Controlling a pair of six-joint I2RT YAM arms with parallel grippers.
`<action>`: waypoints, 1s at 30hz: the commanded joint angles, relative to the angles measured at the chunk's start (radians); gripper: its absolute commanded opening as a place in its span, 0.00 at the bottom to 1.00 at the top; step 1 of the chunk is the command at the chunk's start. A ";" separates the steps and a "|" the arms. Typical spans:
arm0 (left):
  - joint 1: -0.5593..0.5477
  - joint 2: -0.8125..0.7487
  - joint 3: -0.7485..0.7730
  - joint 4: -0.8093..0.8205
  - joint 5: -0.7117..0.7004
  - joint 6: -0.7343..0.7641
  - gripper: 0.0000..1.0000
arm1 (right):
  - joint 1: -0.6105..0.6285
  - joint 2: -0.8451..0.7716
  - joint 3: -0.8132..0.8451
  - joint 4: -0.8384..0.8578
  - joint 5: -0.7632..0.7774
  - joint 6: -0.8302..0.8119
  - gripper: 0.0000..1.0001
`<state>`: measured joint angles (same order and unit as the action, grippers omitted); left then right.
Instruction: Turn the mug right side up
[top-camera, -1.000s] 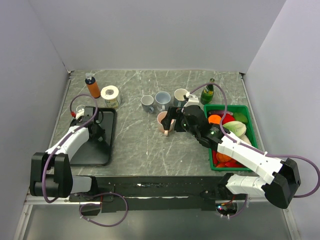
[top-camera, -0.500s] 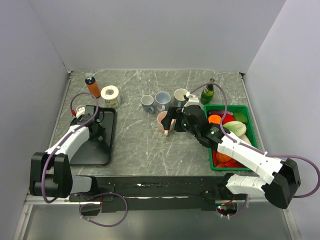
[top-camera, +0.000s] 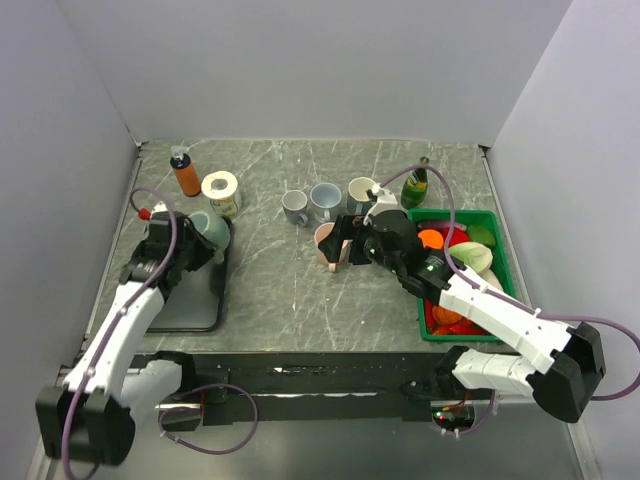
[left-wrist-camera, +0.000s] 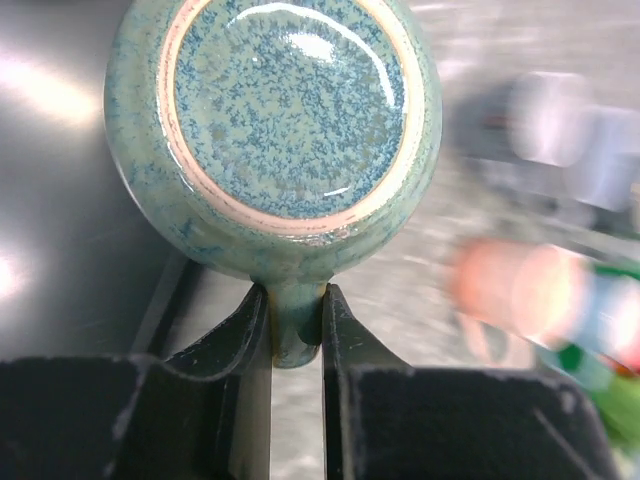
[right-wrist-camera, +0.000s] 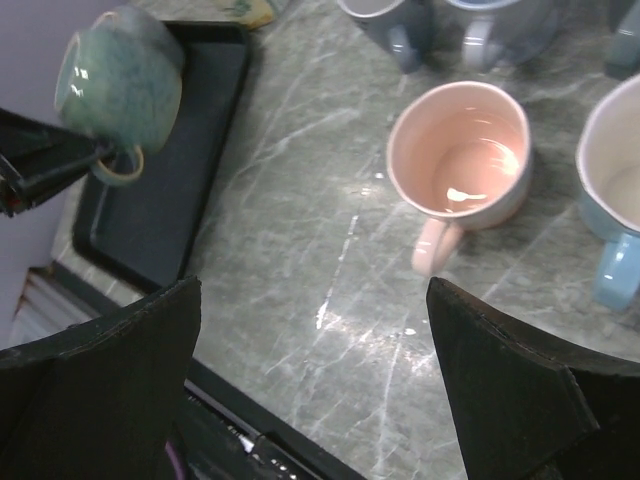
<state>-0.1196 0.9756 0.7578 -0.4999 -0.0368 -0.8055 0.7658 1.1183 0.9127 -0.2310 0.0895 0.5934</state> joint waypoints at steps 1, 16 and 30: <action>-0.003 -0.143 0.083 0.254 0.216 -0.006 0.01 | -0.006 -0.061 -0.003 0.082 -0.083 -0.018 1.00; -0.003 -0.290 0.029 0.677 0.525 -0.245 0.01 | -0.005 -0.071 -0.028 0.226 -0.347 0.032 1.00; -0.026 -0.331 -0.041 0.923 0.627 -0.423 0.01 | -0.006 0.041 -0.026 0.718 -0.658 0.224 1.00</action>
<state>-0.1329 0.6968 0.6910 0.1387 0.5457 -1.1744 0.7650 1.1164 0.8650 0.2401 -0.4526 0.7216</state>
